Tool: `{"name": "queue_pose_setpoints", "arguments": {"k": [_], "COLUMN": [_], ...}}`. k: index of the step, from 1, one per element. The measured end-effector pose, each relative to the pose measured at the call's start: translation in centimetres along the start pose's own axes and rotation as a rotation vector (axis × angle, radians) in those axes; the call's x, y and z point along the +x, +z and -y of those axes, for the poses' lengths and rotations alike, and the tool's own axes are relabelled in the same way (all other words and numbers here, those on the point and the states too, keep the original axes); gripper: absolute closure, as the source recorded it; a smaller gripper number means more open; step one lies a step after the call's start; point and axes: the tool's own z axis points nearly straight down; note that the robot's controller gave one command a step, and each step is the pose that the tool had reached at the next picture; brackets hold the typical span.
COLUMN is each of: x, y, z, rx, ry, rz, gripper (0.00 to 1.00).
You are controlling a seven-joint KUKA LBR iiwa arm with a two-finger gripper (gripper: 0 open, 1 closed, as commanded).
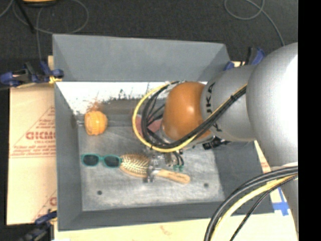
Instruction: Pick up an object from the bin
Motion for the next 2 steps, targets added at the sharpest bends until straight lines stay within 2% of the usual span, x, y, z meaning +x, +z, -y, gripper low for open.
{"name": "queue_pose_setpoints", "arguments": {"k": [1, 2], "x": [0.0, 0.4], "y": [0.0, -18.4], "z": [0.0, -0.2], "rx": [0.000, 0.000], "ry": [0.000, -0.004], "rz": [0.000, -0.006], "gripper": [1.00, 1.00]}}
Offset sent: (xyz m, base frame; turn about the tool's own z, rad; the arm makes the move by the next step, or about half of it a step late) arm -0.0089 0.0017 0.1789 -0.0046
